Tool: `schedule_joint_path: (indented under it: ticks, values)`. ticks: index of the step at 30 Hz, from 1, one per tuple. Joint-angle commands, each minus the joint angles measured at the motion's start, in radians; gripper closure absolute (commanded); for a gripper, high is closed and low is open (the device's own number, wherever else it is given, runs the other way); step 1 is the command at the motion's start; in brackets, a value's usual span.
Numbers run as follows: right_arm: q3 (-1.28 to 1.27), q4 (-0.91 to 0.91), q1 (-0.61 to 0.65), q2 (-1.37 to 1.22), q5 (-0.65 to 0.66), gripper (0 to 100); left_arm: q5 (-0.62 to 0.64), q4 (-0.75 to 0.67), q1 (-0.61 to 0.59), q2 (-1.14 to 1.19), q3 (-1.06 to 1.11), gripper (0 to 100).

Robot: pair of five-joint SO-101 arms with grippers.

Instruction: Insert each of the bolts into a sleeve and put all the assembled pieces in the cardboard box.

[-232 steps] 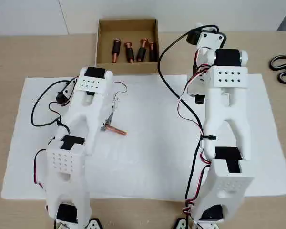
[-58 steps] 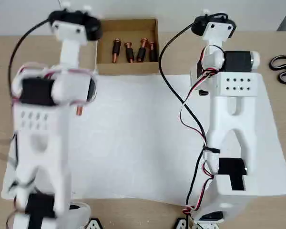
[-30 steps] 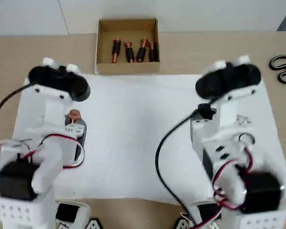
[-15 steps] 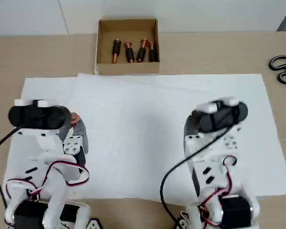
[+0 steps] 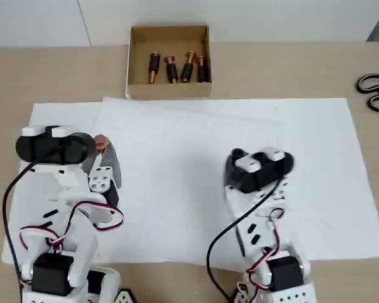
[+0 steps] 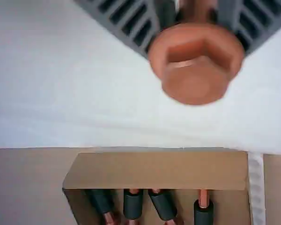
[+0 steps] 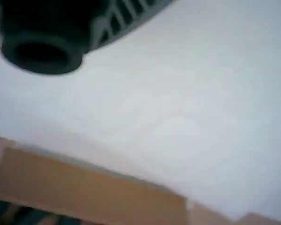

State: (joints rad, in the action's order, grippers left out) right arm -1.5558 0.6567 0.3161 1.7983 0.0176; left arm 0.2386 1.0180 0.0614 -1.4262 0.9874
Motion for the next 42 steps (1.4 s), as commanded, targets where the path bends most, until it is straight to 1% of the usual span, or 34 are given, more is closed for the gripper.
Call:
schedule_joint_path:
  ticks: [1, 3, 5, 10, 13, 18, 22, 25, 33, 35, 38, 42]
  values:
    - [-0.017, -0.044, 0.117, 0.015, 0.006, 99.5, 0.089, -0.064, 0.008, -0.009, 0.007, 99]
    - [-0.035, -0.056, 0.174, 0.015, 0.006, 99.5, 0.135, -0.091, 0.011, -0.008, 0.015, 99]
    - [-0.058, -0.084, 0.208, 0.015, 0.006, 99.5, 0.146, -0.126, 0.037, -0.011, 0.024, 99]
    - [-0.129, -0.128, 0.213, 0.015, 0.005, 99.5, 0.149, -0.215, 0.176, -0.012, 0.061, 99]
    - [-0.126, -0.128, 0.214, 0.015, 0.005, 99.5, 0.146, -0.301, 0.226, -0.012, 0.097, 99]
    - [-0.124, -0.127, 0.22, 0.015, 0.005, 99.5, 0.144, -0.422, 0.235, -0.012, 0.151, 99]
    - [-0.127, -0.127, 0.28, 0.015, 0.005, 99.5, 0.147, -0.554, 0.235, -0.009, 0.209, 99]
    - [-0.127, -0.127, 0.294, 0.015, 0.005, 99.5, 0.149, -0.634, 0.236, -0.006, 0.262, 99]
    - [-0.124, -0.127, 0.294, 0.012, 0.003, 99.5, 0.149, -0.789, 0.235, -0.011, 0.392, 99]
    - [-0.124, -0.127, 0.295, 0.012, 0.003, 99.5, 0.15, -0.81, 0.235, -0.012, 0.414, 99]
    - [-0.127, -0.131, 0.305, 0.012, 0.003, 99.5, 0.152, -0.804, 0.235, -0.012, 0.421, 99]
    - [-0.127, -0.133, 0.338, 0.005, 0.003, 99.5, 0.241, -0.71, 0.255, -0.012, 0.415, 99]
